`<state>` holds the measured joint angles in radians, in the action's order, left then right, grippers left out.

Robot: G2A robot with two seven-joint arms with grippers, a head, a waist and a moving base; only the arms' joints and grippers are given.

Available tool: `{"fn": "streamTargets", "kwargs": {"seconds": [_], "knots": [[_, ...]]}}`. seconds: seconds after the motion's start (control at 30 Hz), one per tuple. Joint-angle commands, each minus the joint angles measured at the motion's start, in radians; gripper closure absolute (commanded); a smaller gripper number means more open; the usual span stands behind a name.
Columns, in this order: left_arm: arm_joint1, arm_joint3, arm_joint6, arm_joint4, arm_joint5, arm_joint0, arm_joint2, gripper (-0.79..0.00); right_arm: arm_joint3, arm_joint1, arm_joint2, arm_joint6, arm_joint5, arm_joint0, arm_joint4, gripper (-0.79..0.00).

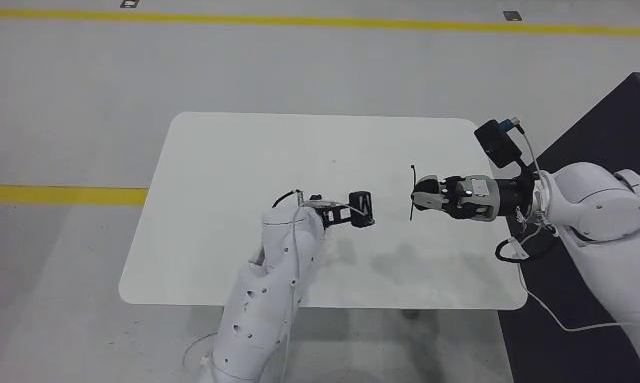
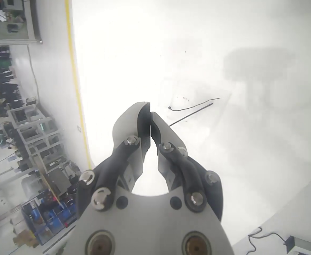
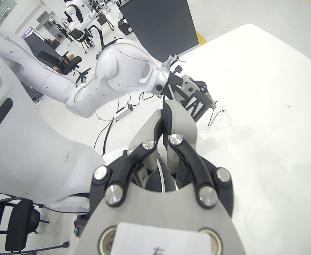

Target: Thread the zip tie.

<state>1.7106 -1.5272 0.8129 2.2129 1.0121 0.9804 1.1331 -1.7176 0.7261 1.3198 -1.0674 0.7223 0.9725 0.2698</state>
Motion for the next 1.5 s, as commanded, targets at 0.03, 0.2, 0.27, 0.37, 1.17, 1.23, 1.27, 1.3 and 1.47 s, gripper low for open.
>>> {"fn": "streamTargets", "kwargs": {"seconds": [0.03,0.2,0.27,0.37,1.17,1.23,1.27,1.3,1.47], "knots": [[-0.004,0.152,-0.005,-0.109,0.0,-0.096,0.005,0.0,0.0,0.0,0.0,0.0,0.0,0.0,0.0,0.0],[-0.026,0.314,-0.005,-0.234,0.0,-0.218,-0.018,0.0,0.0,0.0,0.0,0.0,0.0,0.0,0.0,0.0],[-0.041,0.342,-0.005,-0.291,0.0,-0.249,-0.036,0.0,0.0,0.0,0.0,0.0,0.0,0.0,0.0,0.0],[-0.074,0.338,-0.005,-0.363,0.0,-0.273,-0.066,0.0,0.0,0.0,0.0,0.0,0.0,0.0,0.0,0.0],[-0.35,-0.073,0.161,-0.787,-0.166,-0.201,-0.291,0.0,0.0,0.0,0.0,0.0,0.0,0.0,0.0,0.0],[-0.35,-0.073,0.161,-0.787,-0.166,-0.201,-0.291,0.0,0.0,0.0,0.0,0.0,0.0,0.0,0.0,0.0],[-0.35,-0.073,0.161,-0.787,-0.166,-0.201,-0.291,0.0,0.0,0.0,0.0,0.0,0.0,0.0,0.0,0.0],[-0.35,-0.073,0.161,-0.787,-0.166,-0.201,-0.291,0.0,0.0,0.0,0.0,0.0,0.0,0.0,0.0,0.0],[-0.35,-0.073,0.161,-0.787,-0.166,-0.201,-0.291,0.0,0.0,0.0,0.0,0.0,0.0,0.0,0.0,0.0]]}}
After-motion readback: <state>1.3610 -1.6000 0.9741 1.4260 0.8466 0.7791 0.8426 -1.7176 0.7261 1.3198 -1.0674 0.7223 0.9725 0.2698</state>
